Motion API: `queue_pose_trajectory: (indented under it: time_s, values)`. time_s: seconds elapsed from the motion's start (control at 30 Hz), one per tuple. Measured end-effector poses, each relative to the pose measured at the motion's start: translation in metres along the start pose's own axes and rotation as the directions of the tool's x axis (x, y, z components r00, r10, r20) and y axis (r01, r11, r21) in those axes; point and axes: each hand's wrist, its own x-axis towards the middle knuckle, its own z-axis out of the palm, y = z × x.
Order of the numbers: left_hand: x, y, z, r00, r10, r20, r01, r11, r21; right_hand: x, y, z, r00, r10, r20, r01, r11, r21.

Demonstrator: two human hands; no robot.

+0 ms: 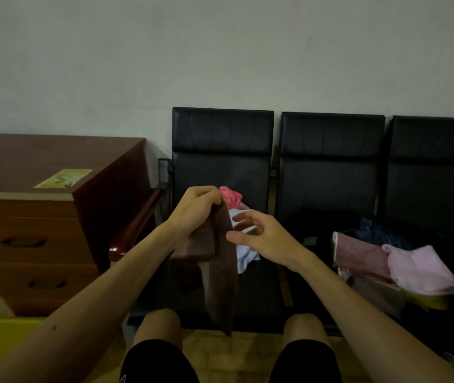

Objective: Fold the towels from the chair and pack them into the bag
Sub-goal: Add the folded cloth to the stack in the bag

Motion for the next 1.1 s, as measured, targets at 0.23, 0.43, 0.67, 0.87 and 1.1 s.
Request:
queue_pose_trajectory:
  time_s: [0.23, 0.43, 0.67, 0.87, 1.1]
  values:
    - [-0.006, 0.002, 0.010, 0.962, 0.256, 0.100, -0.273, 0.928, 0.255, -0.010, -0.017, 0.014, 0.888, -0.179, -0.423, 0.089, 0.971, -0.224]
    - [-0.015, 0.011, 0.019, 0.909, 0.401, 0.114, -0.411, 0.814, 0.410, -0.026, -0.019, 0.006, 0.837, -0.243, -0.490, 0.113, 0.953, -0.279]
    - [-0.019, 0.025, 0.027, 0.875, 0.434, 0.214, -0.483, 0.760, 0.435, -0.032, -0.012, -0.008, 0.799, -0.322, -0.508, 0.042, 0.872, -0.488]
    - [-0.016, 0.021, 0.038, 0.940, 0.317, 0.125, -0.339, 0.912, 0.231, -0.036, -0.009, 0.006, 0.815, -0.330, -0.477, 0.142, 0.911, -0.388]
    - [-0.014, 0.005, 0.020, 0.946, 0.293, 0.135, -0.316, 0.927, 0.202, -0.034, 0.022, -0.016, 0.936, -0.111, -0.335, -0.050, 0.898, -0.436]
